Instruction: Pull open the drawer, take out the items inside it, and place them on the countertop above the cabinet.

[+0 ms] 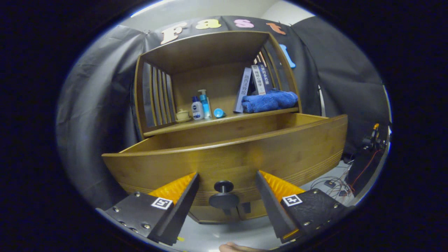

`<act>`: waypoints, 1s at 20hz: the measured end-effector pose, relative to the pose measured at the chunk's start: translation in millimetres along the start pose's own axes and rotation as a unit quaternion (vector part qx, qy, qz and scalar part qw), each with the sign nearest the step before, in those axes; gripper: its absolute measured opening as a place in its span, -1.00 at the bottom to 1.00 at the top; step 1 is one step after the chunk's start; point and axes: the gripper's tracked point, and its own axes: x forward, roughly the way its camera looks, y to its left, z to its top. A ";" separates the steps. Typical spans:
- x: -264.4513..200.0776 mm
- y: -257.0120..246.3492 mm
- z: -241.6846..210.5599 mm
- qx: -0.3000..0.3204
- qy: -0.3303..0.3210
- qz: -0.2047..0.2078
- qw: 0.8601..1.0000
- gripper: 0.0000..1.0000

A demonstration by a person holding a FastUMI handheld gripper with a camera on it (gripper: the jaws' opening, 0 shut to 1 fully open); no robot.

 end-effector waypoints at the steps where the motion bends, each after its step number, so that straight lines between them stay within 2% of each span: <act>1: 5.2 -1.7 0.9 -0.009 0.002 -0.002 1.000 0.97; 6: 31.3 1.7 11.8 -0.007 -0.021 -0.003 1.000 0.97; 20: 101.3 3.7 19.9 -0.012 -0.015 0.001 1.000 0.97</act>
